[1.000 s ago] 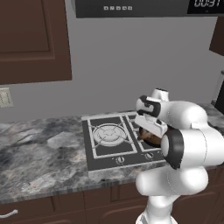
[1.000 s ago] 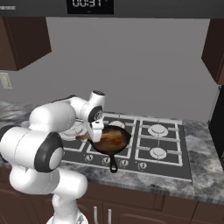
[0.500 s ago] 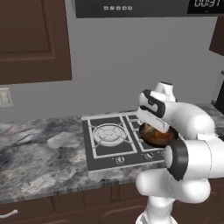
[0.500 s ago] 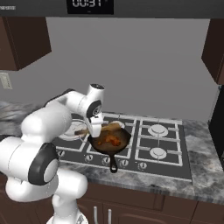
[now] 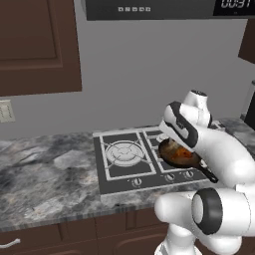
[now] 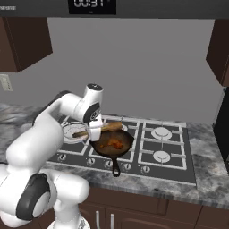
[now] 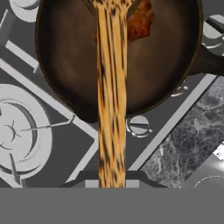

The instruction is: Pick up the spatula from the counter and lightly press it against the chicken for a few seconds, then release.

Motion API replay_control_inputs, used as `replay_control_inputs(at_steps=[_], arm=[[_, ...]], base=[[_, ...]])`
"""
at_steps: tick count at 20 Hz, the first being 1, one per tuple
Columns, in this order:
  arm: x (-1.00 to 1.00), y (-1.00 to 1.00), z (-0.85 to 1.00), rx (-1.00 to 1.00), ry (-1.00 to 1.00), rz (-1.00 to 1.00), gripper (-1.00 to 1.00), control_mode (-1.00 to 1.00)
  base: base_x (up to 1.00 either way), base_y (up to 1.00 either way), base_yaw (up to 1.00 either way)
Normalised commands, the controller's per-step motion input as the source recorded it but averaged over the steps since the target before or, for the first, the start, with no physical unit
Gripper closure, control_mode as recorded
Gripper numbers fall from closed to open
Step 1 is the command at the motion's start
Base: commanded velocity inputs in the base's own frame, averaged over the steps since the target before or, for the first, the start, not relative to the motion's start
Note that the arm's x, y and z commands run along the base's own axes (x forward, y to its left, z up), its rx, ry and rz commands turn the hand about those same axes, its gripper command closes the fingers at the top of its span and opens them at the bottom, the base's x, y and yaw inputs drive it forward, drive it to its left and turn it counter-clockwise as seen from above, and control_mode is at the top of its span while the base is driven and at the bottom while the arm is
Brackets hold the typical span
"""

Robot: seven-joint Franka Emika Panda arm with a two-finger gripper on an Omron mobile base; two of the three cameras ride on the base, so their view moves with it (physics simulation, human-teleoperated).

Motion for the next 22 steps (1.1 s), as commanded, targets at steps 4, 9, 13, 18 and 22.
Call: replay_control_inputs(at_steps=[4, 9, 13, 18, 22], arm=[[-0.41, 0.01, 0.30, 0.00, -0.10, 0.00, 1.00, -1.00], [-0.41, 0.07, 0.23, 0.00, -0.06, 0.00, 1.00, -1.00], [-0.37, 0.15, 0.20, 0.00, -0.02, 0.00, 1.00, -1.00], [-0.34, 0.15, 0.22, 0.00, -0.02, 0.00, 1.00, -1.00], [-0.35, 0.27, 0.13, 0.00, -0.01, 0.00, 1.00, -1.00]], base=[[0.00, 0.00, 0.00], [0.00, 0.00, 0.00], [0.00, 0.00, 0.00], [0.00, 0.00, 0.00], [0.00, 0.00, 0.00]])
